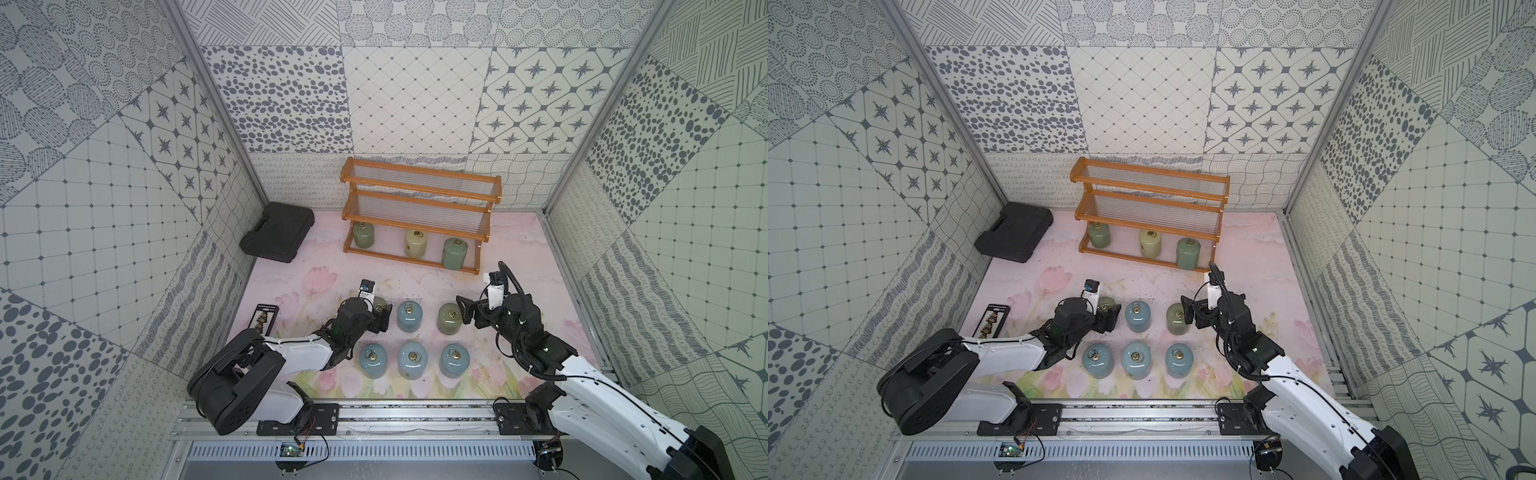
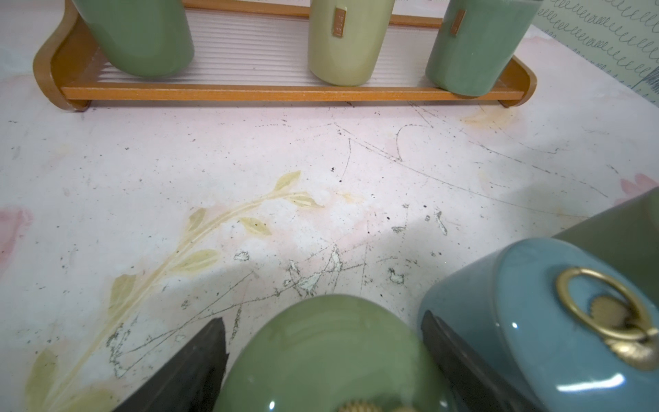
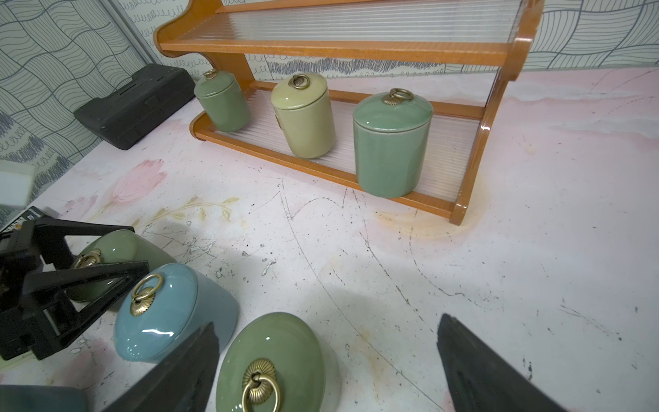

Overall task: Remove the tea canisters from the shelf
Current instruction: Place the tea canister at the center of the board.

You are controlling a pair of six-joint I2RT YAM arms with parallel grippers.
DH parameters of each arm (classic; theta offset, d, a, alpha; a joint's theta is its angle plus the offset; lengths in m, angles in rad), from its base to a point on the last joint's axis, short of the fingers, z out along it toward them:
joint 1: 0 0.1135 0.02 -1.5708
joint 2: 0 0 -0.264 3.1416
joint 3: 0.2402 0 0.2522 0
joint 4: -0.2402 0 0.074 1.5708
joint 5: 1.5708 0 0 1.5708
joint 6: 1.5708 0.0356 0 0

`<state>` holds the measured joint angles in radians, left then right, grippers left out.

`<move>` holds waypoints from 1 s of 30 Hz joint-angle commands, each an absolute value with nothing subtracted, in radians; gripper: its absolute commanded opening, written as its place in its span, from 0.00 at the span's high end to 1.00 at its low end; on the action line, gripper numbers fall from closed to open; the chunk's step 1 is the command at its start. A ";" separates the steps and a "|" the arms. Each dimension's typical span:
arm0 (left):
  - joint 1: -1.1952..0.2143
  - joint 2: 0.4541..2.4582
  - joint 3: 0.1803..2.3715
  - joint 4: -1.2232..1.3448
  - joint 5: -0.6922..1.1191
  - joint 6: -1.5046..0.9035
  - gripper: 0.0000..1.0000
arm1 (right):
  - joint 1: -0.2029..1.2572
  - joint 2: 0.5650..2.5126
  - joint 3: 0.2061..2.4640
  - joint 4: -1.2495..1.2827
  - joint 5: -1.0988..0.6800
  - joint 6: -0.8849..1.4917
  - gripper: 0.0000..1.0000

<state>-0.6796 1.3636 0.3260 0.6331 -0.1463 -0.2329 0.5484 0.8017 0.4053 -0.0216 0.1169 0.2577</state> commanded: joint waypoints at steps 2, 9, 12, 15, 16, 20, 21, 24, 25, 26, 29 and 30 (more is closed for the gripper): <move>-0.683 1.324 0.315 0.573 -0.201 -0.260 0.11 | 0.545 0.811 0.396 0.046 0.111 0.255 0.01; -0.685 1.299 0.317 0.531 -0.212 -0.260 0.11 | 0.546 0.819 0.391 0.058 0.108 0.255 0.01; -0.684 1.295 0.324 0.518 -0.214 -0.252 0.11 | 0.546 0.818 0.390 0.058 0.108 0.254 0.01; -0.686 1.292 0.331 0.514 -0.210 -0.249 0.11 | 0.546 0.815 0.388 0.058 0.110 0.253 0.01; -0.685 1.290 0.336 0.514 -0.206 -0.247 0.10 | 0.546 0.816 0.387 0.058 0.110 0.253 0.01; -0.686 1.291 0.366 0.504 -0.193 -0.240 0.05 | 0.545 0.818 0.389 0.062 0.110 0.253 0.01; -0.685 1.290 0.378 0.496 -0.190 -0.235 0.04 | 0.545 0.820 0.392 0.063 0.109 0.251 0.01; -0.685 1.275 0.413 0.469 -0.179 -0.215 0.01 | 0.541 0.826 0.406 0.060 0.107 0.242 0.01; -0.685 1.268 0.426 0.458 -0.171 -0.207 0.01 | 0.539 0.830 0.410 0.060 0.103 0.240 0.01; -0.685 1.261 0.438 0.447 -0.166 -0.199 0.00 | 0.537 0.834 0.413 0.060 0.100 0.239 0.00; -0.686 1.242 0.496 0.379 -0.156 -0.182 0.00 | 0.531 0.852 0.425 0.064 0.091 0.235 0.01; -0.685 1.240 0.526 0.338 -0.154 -0.180 0.00 | 0.528 0.859 0.430 0.066 0.088 0.235 0.01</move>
